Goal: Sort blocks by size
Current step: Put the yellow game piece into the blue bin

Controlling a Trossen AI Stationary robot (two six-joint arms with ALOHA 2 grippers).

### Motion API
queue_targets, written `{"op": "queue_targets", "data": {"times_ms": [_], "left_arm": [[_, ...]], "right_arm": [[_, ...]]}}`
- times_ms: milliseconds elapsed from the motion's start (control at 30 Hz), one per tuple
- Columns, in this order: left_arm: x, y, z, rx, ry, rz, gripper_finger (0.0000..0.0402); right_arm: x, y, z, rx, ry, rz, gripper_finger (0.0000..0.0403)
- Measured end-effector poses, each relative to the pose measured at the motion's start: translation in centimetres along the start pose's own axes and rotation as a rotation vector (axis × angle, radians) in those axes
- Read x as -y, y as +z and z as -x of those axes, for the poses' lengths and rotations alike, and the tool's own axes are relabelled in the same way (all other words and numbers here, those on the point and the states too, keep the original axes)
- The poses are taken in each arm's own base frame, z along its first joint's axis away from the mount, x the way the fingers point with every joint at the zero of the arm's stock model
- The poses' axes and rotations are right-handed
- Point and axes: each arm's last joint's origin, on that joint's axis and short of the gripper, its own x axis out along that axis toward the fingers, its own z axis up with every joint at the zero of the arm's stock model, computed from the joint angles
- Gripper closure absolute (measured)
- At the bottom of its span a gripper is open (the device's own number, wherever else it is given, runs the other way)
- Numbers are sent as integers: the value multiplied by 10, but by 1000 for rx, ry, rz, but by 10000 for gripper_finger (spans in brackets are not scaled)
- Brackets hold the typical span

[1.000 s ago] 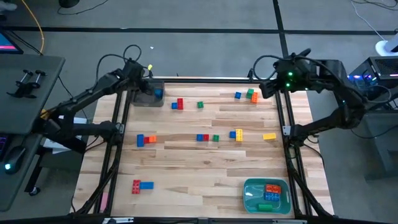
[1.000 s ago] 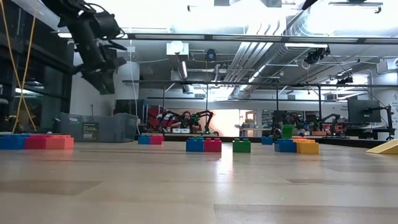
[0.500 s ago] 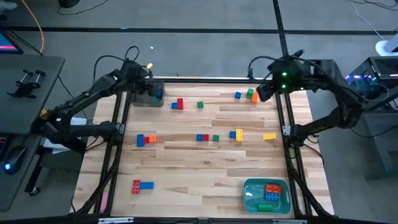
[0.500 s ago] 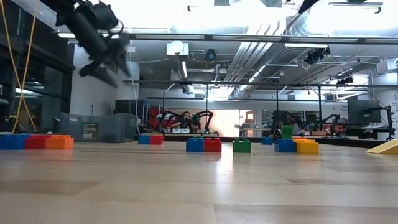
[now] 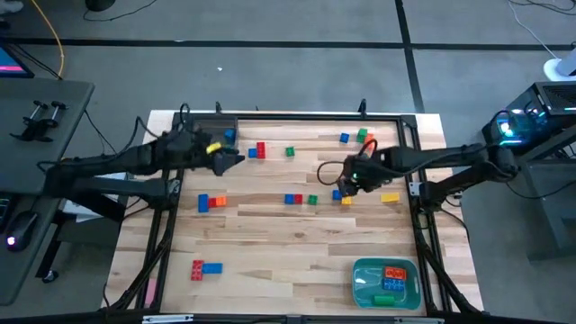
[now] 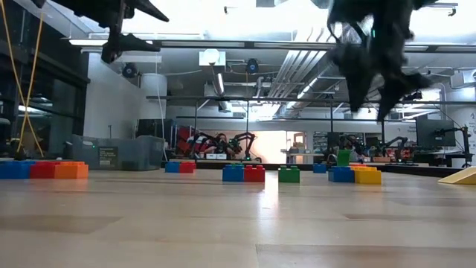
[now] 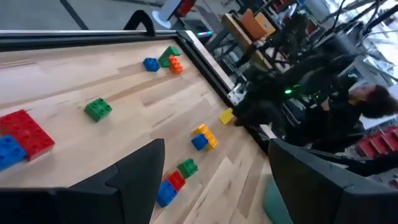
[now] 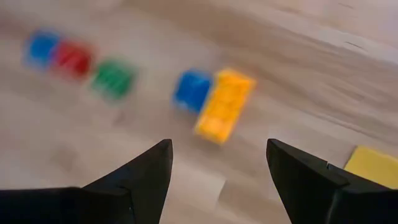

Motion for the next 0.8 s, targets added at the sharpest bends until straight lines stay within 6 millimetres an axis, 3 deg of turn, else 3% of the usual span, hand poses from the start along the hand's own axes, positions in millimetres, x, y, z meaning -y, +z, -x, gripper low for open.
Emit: {"op": "queue_targets", "data": {"times_ms": [100, 267, 800], "left_arm": [[3, -9, -1, 22, 20, -2, 131], [1, -21, -4, 19, 26, 15, 131], [8, -26, -3, 4, -23, 2, 131]], "right_arm": [[4, -5, -20, 67, 33, -174, 146], [3, -6, -43, 117, 87, -311, 146], [-14, 17, -91, 61, -227, -282, 147]]}}
